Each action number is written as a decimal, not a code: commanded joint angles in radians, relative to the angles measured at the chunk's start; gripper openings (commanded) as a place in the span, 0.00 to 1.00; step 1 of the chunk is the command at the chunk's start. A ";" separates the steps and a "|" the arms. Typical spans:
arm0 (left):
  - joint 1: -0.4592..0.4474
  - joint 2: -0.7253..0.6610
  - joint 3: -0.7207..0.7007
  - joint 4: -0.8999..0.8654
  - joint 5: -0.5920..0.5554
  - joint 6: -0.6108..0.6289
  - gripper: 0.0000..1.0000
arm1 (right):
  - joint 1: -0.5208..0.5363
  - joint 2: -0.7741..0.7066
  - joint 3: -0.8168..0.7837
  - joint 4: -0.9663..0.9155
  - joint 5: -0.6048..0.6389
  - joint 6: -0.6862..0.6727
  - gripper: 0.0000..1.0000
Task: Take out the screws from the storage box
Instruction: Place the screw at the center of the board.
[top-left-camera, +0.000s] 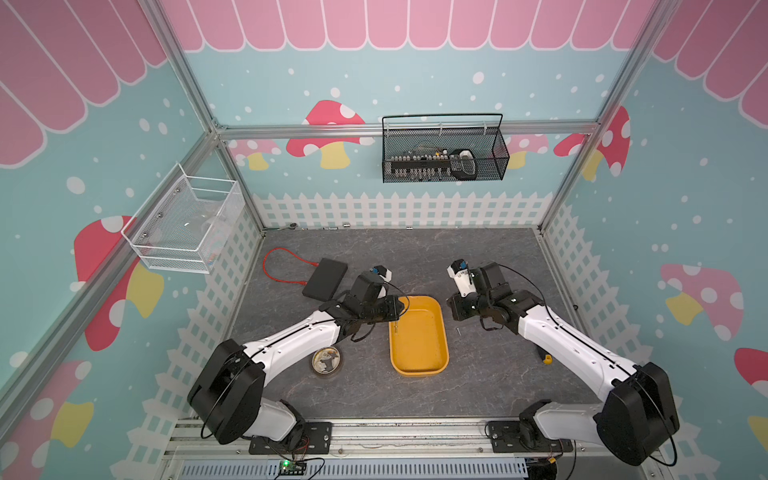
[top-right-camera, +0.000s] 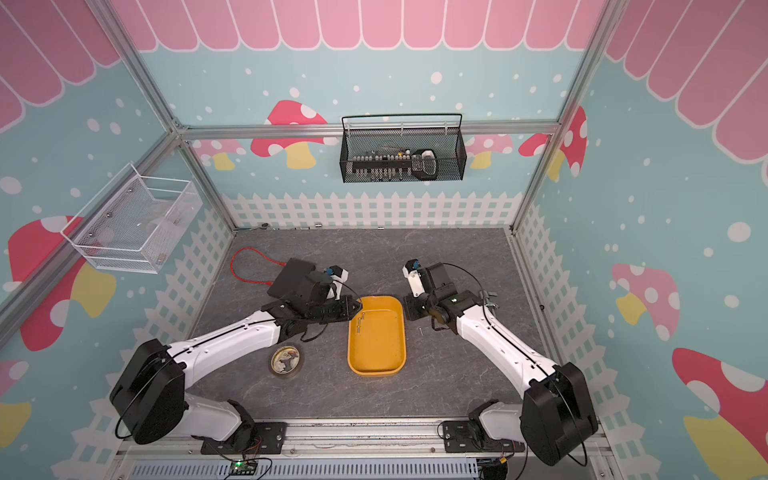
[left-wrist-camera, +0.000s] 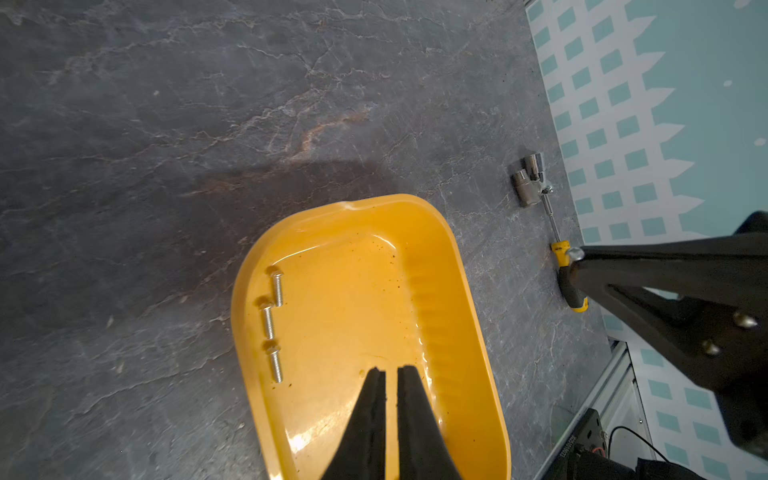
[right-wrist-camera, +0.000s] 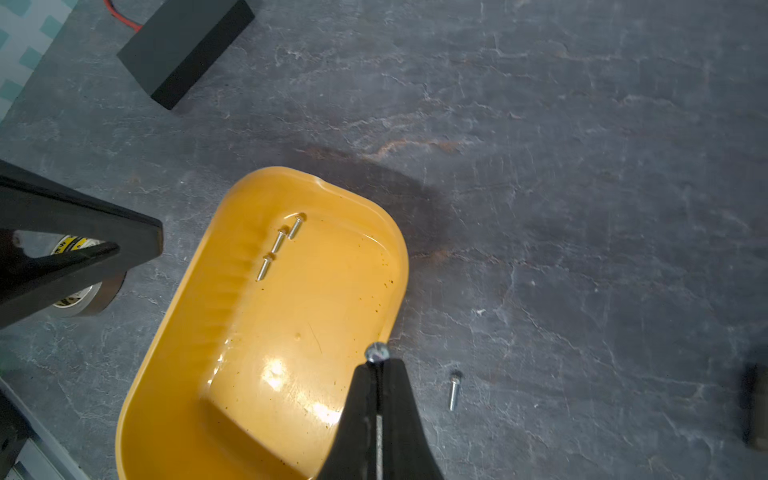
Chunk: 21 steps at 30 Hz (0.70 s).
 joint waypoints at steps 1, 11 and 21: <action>-0.025 0.053 0.023 -0.024 -0.053 -0.005 0.14 | -0.015 0.040 -0.066 -0.014 -0.014 0.032 0.00; -0.006 0.009 -0.017 -0.016 -0.094 -0.012 0.16 | -0.019 0.191 -0.165 0.080 -0.019 0.046 0.01; 0.073 -0.021 -0.085 0.005 -0.082 -0.007 0.17 | -0.018 0.176 -0.175 0.096 0.000 0.046 0.24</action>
